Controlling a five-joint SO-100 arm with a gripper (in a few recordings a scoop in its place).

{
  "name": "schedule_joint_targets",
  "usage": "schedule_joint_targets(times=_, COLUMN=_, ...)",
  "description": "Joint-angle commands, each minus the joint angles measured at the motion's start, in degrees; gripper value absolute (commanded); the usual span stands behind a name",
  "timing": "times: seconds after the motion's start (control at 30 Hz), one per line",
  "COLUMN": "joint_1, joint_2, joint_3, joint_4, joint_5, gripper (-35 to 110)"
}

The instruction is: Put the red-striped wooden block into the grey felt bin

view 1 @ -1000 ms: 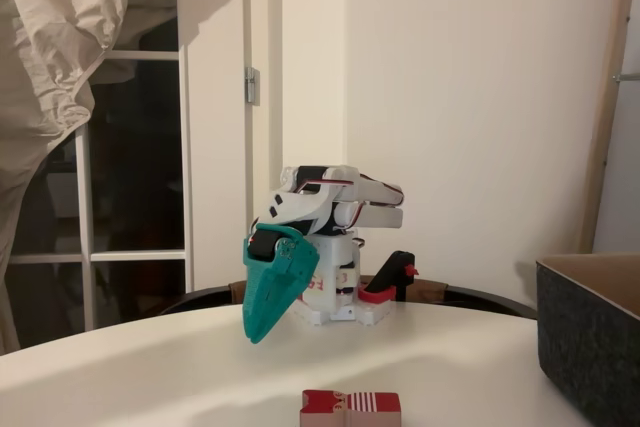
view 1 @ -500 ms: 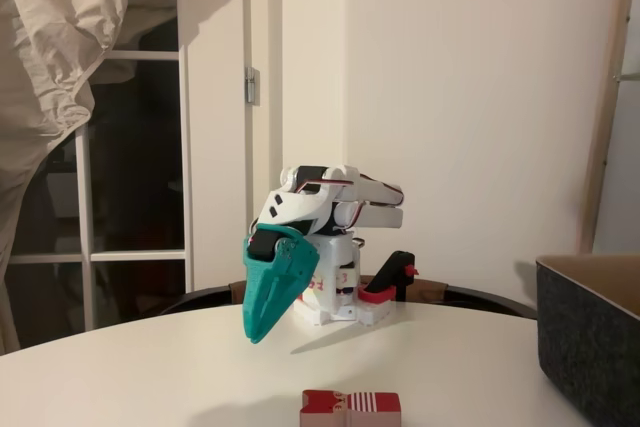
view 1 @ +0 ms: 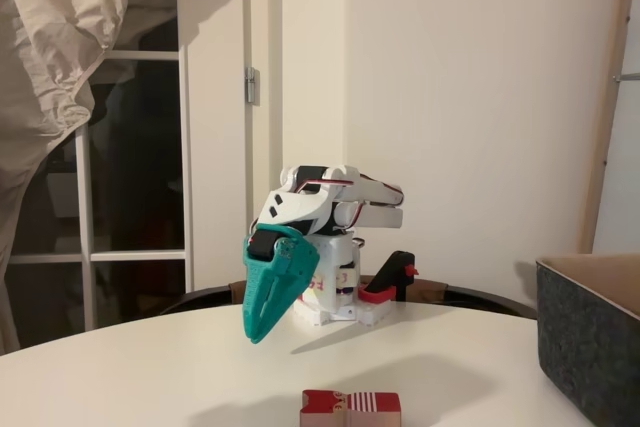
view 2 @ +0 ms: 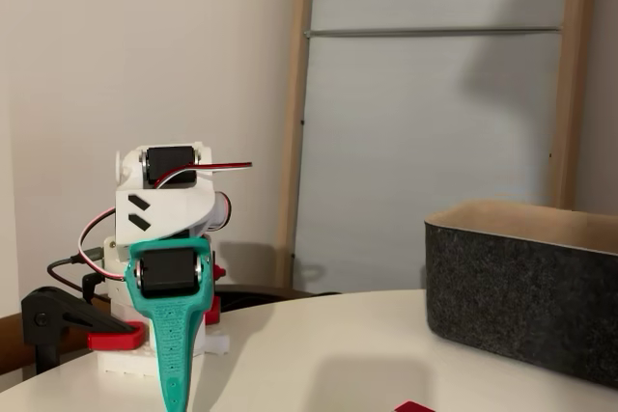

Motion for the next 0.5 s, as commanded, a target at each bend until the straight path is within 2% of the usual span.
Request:
schedule_joint_targets(times=0.0, joint_1=1.0, joint_2=1.8, joint_3=0.2, joint_4=-0.2, joint_5=1.3, gripper=0)
schedule_joint_targets(times=0.37, joint_1=0.9, joint_2=1.8, joint_3=0.2, joint_4=-0.2, joint_5=0.9, gripper=2)
schedule_joint_targets(times=0.47, joint_1=1.1, joint_2=1.8, joint_3=0.2, joint_4=-0.2, joint_5=4.0, gripper=2)
